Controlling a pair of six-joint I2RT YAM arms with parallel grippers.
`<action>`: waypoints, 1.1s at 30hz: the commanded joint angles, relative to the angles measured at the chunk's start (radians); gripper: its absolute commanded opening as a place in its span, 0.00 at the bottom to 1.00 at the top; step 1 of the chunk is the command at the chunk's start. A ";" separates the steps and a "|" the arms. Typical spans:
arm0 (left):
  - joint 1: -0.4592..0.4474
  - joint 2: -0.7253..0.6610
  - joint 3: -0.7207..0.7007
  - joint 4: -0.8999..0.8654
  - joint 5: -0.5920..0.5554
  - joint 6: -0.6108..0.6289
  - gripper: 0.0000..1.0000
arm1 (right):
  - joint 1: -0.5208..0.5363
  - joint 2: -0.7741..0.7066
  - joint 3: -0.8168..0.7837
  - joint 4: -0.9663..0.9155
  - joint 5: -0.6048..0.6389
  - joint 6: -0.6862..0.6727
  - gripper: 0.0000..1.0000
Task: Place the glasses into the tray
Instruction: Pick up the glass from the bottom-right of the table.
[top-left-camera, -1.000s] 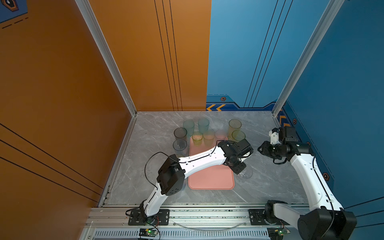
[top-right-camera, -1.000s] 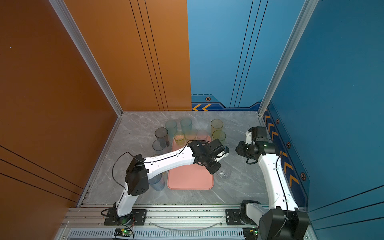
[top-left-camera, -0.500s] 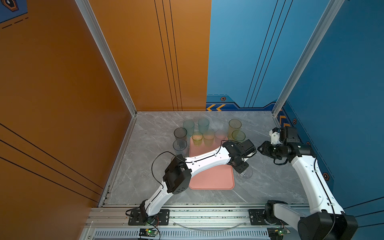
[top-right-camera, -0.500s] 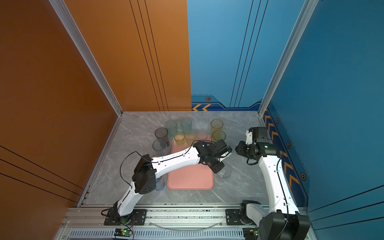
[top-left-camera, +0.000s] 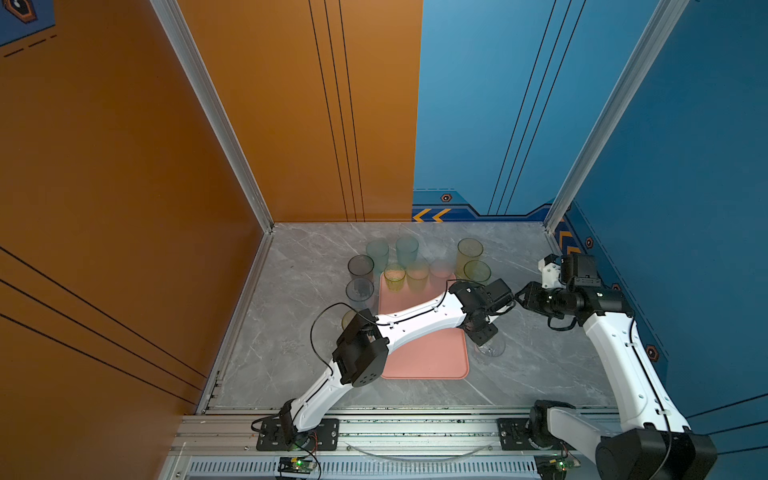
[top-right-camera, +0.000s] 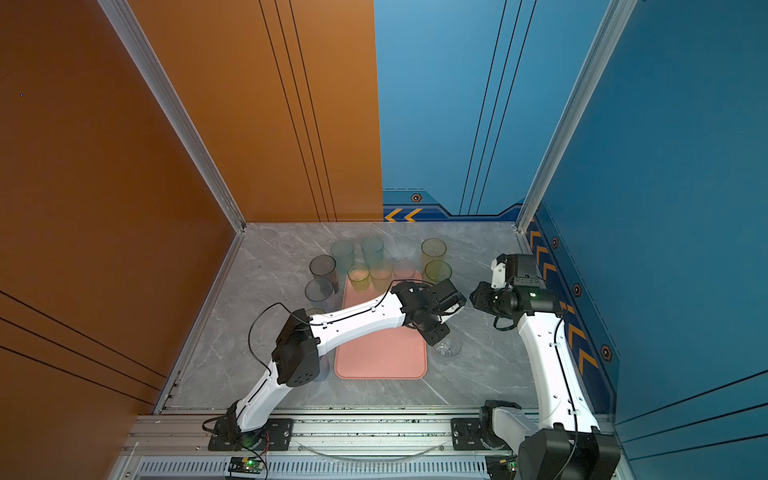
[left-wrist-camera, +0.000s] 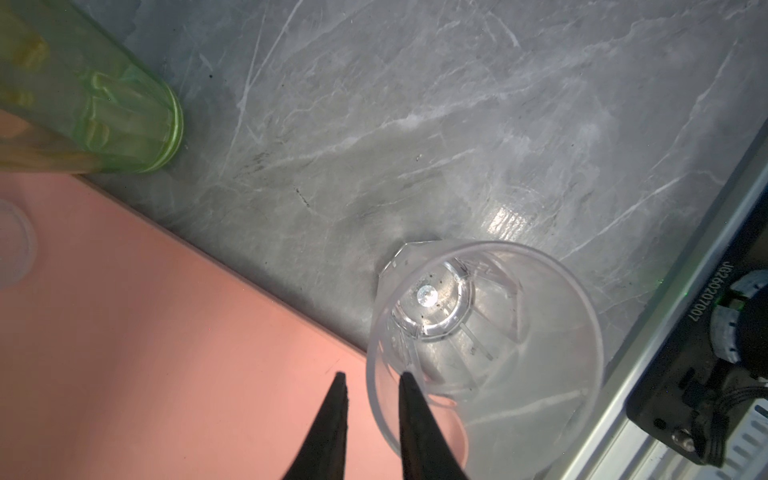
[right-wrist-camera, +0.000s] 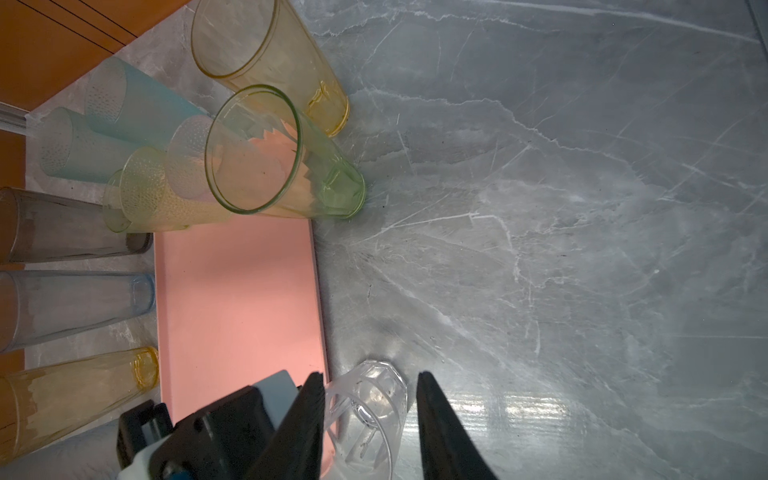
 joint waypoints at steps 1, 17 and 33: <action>-0.004 0.028 0.030 -0.034 -0.001 0.016 0.20 | -0.007 -0.023 0.010 0.014 -0.011 -0.015 0.36; 0.001 0.037 0.039 -0.040 0.021 0.021 0.18 | -0.007 -0.035 0.009 0.013 -0.014 -0.019 0.36; 0.007 0.008 0.039 -0.053 0.046 0.041 0.00 | -0.009 -0.046 0.009 0.016 -0.013 -0.022 0.36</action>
